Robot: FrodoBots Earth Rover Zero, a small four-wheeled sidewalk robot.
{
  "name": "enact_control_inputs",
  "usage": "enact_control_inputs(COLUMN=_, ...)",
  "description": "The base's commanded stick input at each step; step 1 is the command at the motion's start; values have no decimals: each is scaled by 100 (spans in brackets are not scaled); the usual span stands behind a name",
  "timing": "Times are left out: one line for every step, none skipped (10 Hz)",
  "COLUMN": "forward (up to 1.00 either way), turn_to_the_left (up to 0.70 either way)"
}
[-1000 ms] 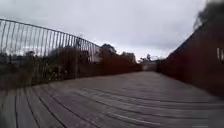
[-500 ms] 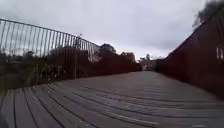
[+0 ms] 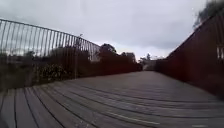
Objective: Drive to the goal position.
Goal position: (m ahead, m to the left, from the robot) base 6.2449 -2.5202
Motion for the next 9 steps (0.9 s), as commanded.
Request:
enact_control_inputs(forward=100, turn_to_the_left=-40)
enact_control_inputs(forward=100, turn_to_the_left=-40)
enact_control_inputs(forward=100, turn_to_the_left=-40)
enact_control_inputs(forward=100, turn_to_the_left=-40)
enact_control_inputs(forward=100, turn_to_the_left=-40)
enact_control_inputs(forward=100, turn_to_the_left=-40)
enact_control_inputs(forward=100, turn_to_the_left=-40)
enact_control_inputs(forward=100, turn_to_the_left=-40)
enact_control_inputs(forward=100, turn_to_the_left=-40)
